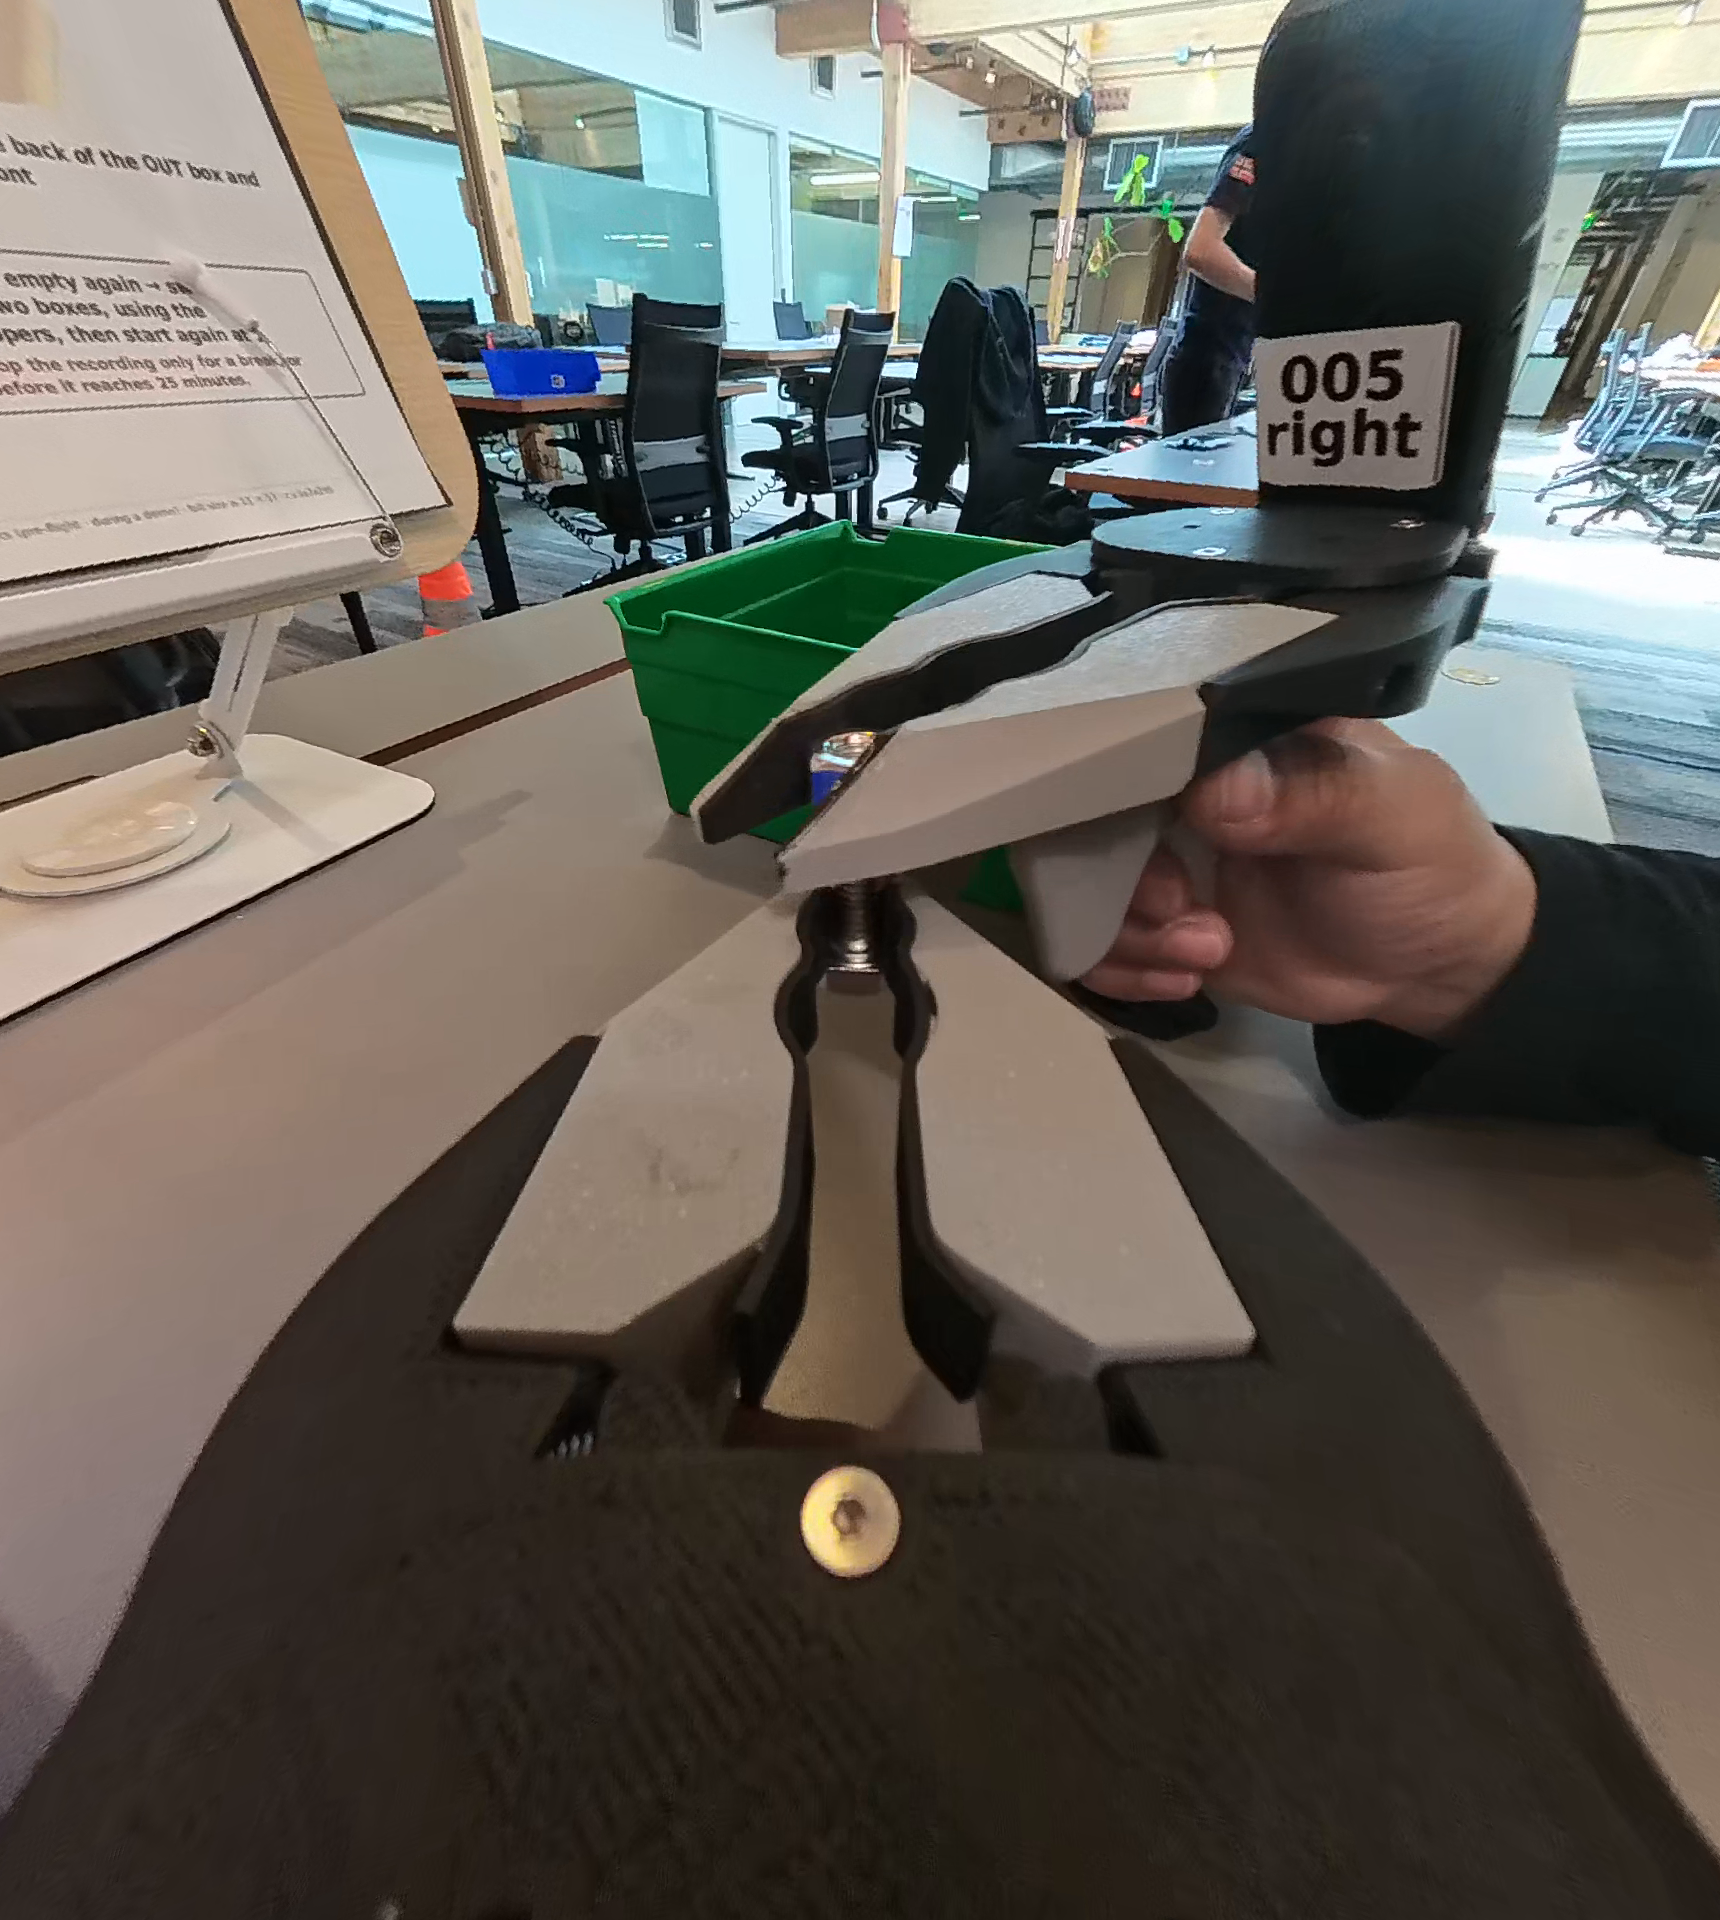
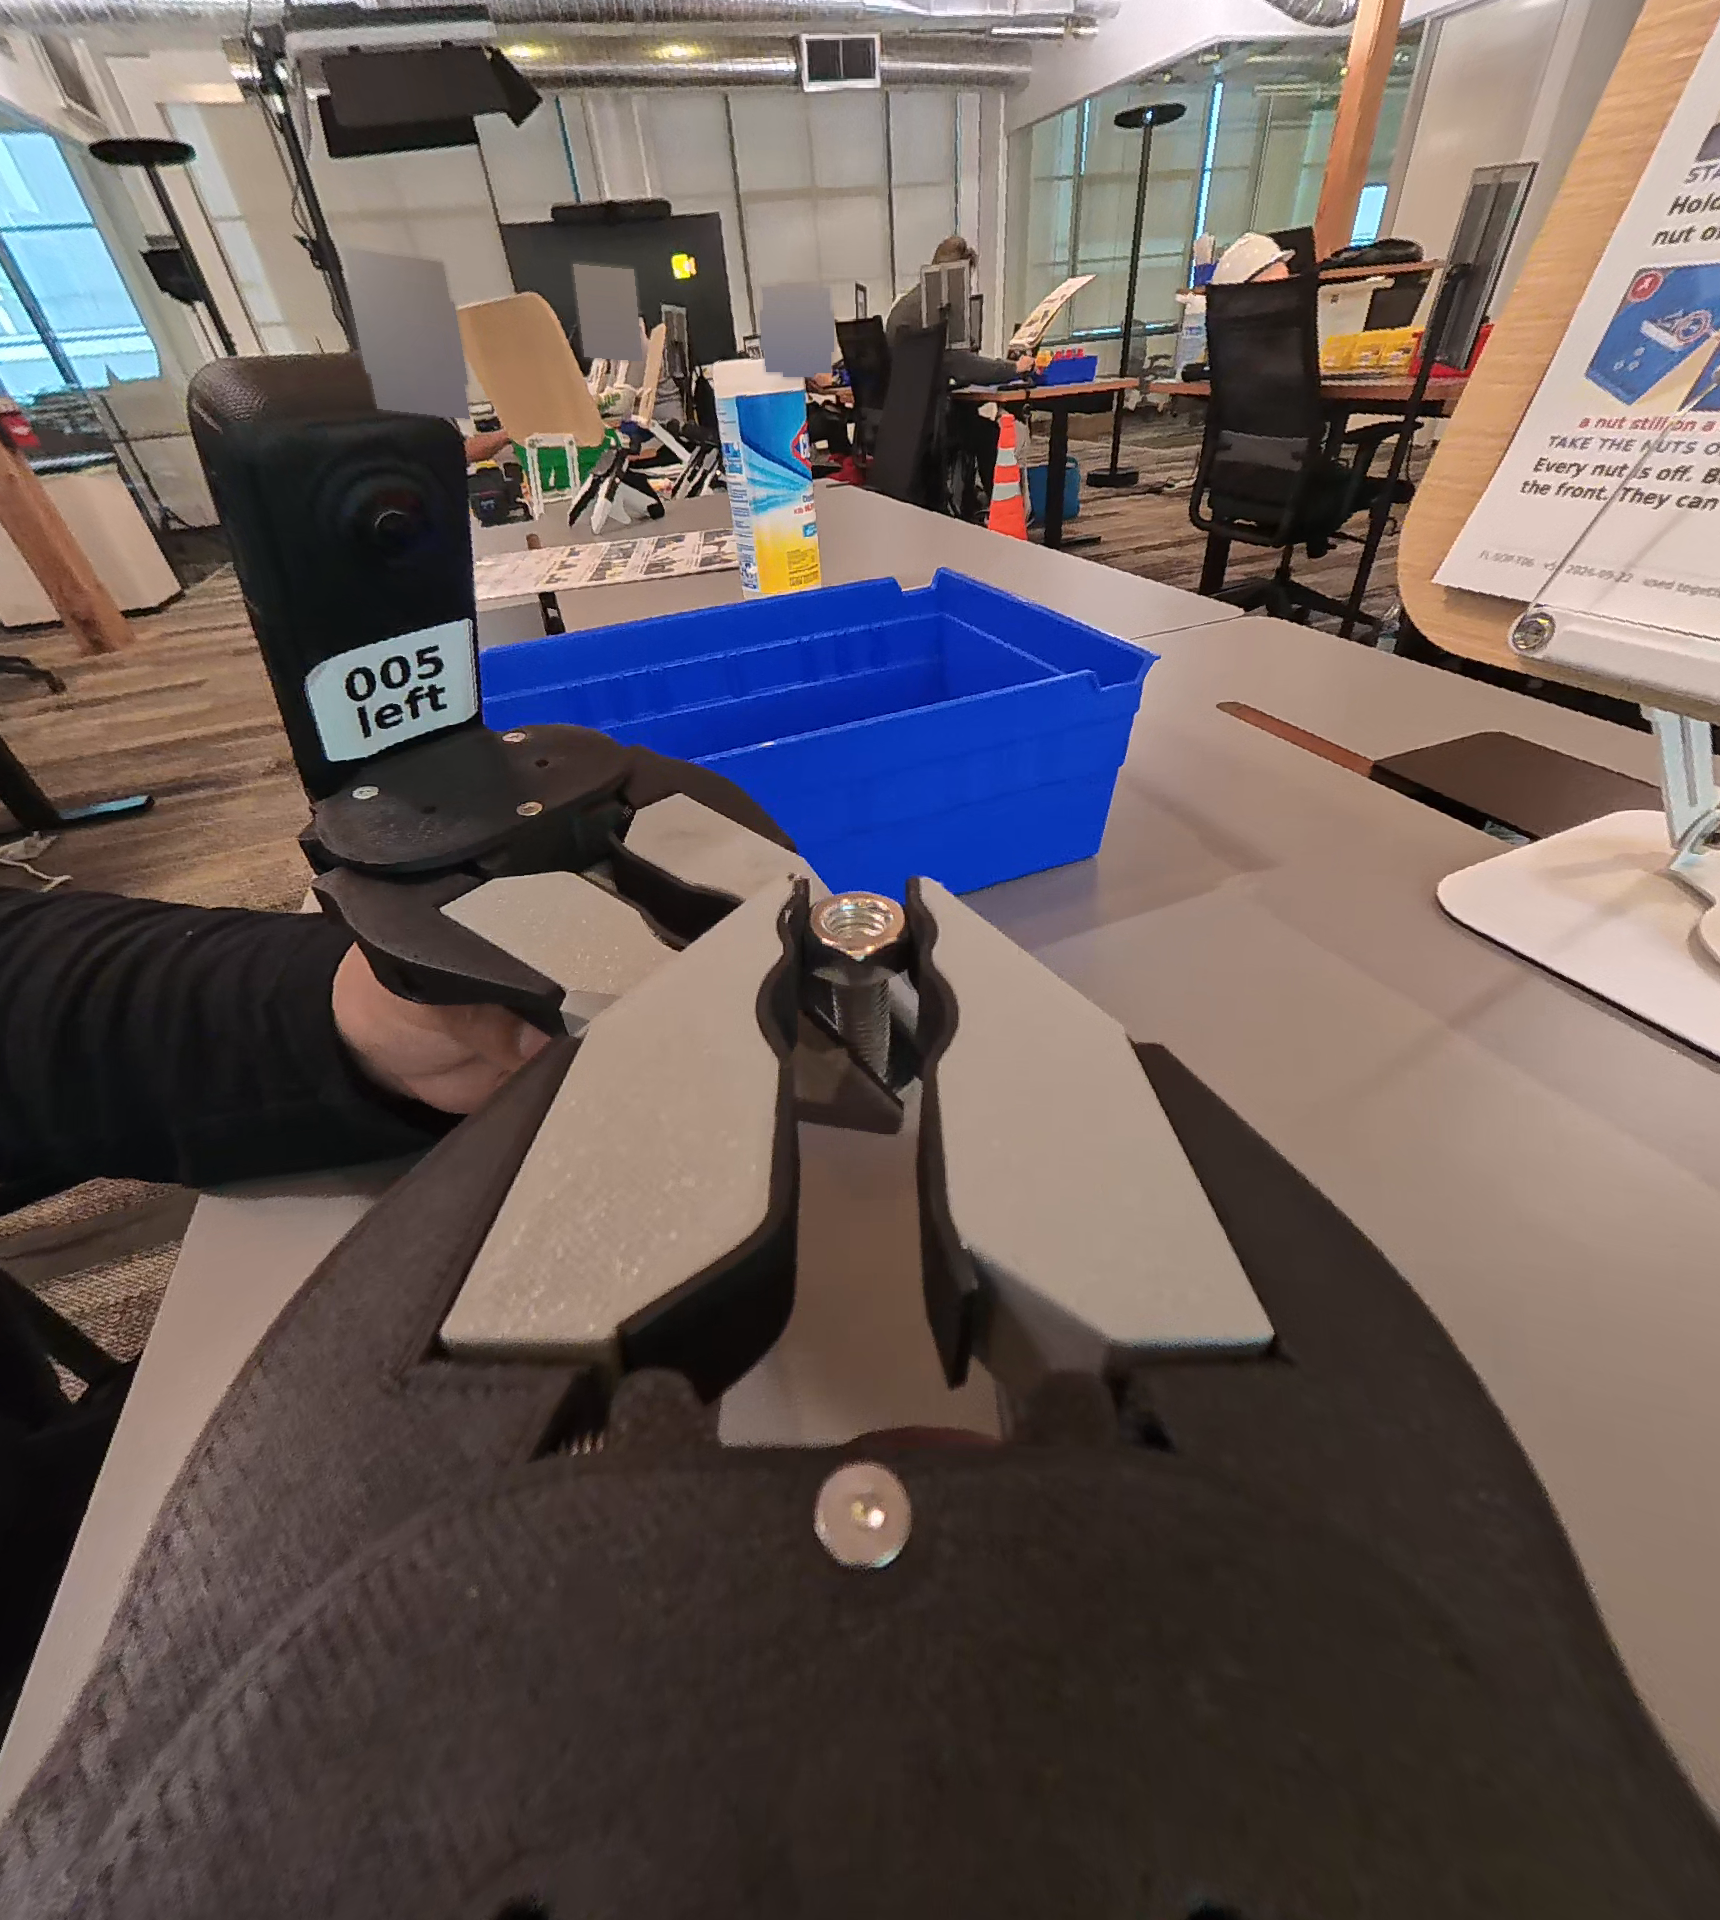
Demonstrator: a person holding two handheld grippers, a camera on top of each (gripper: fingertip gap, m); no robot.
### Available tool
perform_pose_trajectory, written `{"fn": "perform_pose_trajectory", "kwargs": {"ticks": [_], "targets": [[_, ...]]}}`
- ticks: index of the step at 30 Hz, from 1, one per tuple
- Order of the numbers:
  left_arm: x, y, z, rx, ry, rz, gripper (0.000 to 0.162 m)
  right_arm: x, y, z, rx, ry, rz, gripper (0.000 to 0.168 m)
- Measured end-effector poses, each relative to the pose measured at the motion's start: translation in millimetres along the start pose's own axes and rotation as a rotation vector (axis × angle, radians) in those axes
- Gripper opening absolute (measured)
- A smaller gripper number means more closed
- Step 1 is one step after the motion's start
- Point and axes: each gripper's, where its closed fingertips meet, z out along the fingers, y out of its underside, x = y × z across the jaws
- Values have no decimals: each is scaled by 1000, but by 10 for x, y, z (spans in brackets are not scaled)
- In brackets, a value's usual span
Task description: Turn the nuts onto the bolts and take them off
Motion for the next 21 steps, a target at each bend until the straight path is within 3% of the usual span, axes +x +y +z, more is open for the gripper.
{"fn": "perform_pose_trajectory", "kwargs": {"ticks": [6, 13, 21], "targets": [[-21, 9, -4, -4, -15, 11, 6, 4, 11, 10, -2, 10, -16, 16], [-126, -13, -37, 8, -53, -8, 6, 52, -23, -16, 17, 53, -34, 33], [-124, 11, -26, -3, -53, -13, 6, 1, -42, 3, 17, 72, -92, 27]]}}
